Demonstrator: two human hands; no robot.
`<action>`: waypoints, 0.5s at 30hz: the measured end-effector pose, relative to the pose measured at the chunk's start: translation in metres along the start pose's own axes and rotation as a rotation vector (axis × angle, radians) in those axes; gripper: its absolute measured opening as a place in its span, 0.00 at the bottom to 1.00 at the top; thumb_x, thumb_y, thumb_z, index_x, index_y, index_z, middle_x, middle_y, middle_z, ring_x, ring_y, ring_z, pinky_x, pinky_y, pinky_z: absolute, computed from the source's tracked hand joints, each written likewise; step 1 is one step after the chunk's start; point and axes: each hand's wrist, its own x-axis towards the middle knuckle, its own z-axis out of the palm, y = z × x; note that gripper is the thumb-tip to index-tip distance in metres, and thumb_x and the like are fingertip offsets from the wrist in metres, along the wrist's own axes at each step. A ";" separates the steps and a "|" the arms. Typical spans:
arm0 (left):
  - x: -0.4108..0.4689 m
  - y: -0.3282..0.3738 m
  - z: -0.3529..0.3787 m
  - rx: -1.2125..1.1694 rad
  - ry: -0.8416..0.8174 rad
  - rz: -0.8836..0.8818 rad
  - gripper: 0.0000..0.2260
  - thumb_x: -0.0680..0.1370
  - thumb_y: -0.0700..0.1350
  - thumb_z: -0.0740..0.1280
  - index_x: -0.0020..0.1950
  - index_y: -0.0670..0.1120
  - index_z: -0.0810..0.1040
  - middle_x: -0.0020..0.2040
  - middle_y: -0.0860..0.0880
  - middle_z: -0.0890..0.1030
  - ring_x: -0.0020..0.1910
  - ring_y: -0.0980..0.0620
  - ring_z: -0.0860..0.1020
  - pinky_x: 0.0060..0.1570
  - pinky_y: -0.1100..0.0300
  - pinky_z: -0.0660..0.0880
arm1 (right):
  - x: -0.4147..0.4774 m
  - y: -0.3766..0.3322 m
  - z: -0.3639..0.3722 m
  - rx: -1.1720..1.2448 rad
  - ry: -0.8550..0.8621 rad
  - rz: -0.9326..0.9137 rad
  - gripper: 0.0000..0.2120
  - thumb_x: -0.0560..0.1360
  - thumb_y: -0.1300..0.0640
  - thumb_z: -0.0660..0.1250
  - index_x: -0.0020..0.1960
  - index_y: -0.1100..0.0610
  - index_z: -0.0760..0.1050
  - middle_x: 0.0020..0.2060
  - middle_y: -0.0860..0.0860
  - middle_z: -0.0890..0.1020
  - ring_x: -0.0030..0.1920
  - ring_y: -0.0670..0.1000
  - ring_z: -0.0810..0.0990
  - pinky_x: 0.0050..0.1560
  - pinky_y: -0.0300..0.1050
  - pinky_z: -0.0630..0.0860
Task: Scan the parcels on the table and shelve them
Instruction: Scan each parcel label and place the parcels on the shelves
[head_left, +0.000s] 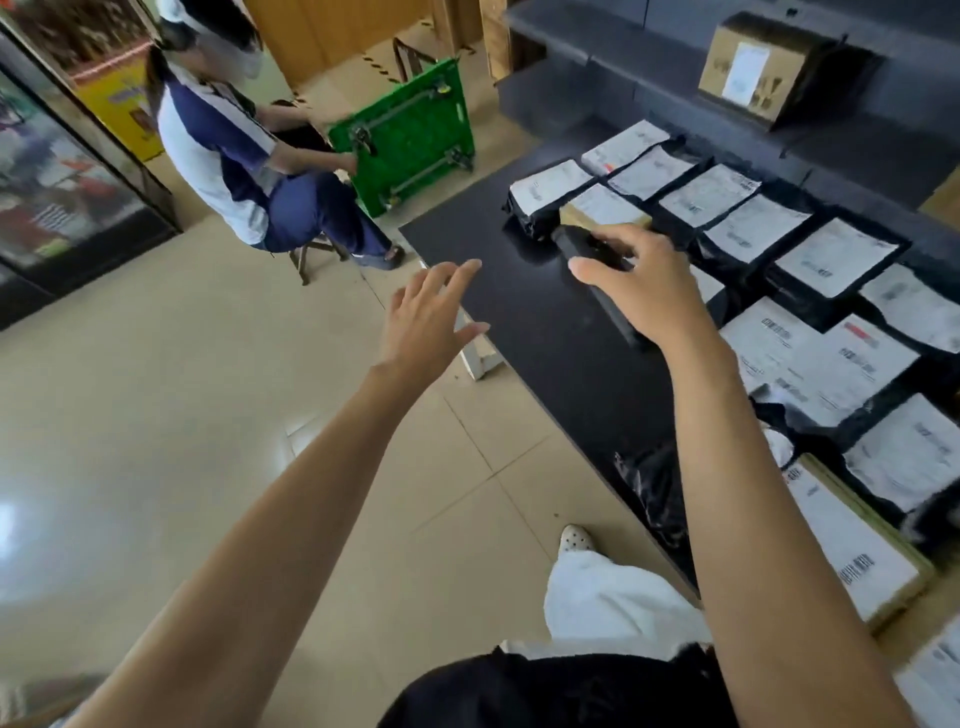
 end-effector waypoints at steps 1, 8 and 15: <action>0.024 -0.007 0.002 0.003 0.003 0.008 0.32 0.77 0.57 0.69 0.77 0.53 0.61 0.70 0.49 0.70 0.68 0.45 0.68 0.65 0.47 0.67 | 0.024 -0.004 0.002 0.014 0.015 0.002 0.25 0.71 0.39 0.69 0.66 0.44 0.76 0.62 0.44 0.80 0.62 0.49 0.77 0.63 0.53 0.75; 0.153 -0.047 0.041 -0.044 -0.087 0.078 0.25 0.76 0.58 0.69 0.70 0.51 0.69 0.69 0.51 0.71 0.70 0.45 0.67 0.66 0.47 0.66 | 0.125 0.015 0.027 -0.045 -0.044 0.131 0.26 0.73 0.42 0.72 0.68 0.46 0.75 0.66 0.45 0.78 0.67 0.51 0.74 0.67 0.57 0.71; 0.288 -0.084 0.084 -0.073 -0.181 0.278 0.22 0.76 0.58 0.69 0.65 0.49 0.71 0.68 0.50 0.71 0.69 0.45 0.67 0.65 0.46 0.66 | 0.224 0.022 0.047 -0.015 0.162 0.278 0.25 0.71 0.38 0.70 0.66 0.42 0.75 0.64 0.42 0.78 0.67 0.49 0.74 0.66 0.57 0.72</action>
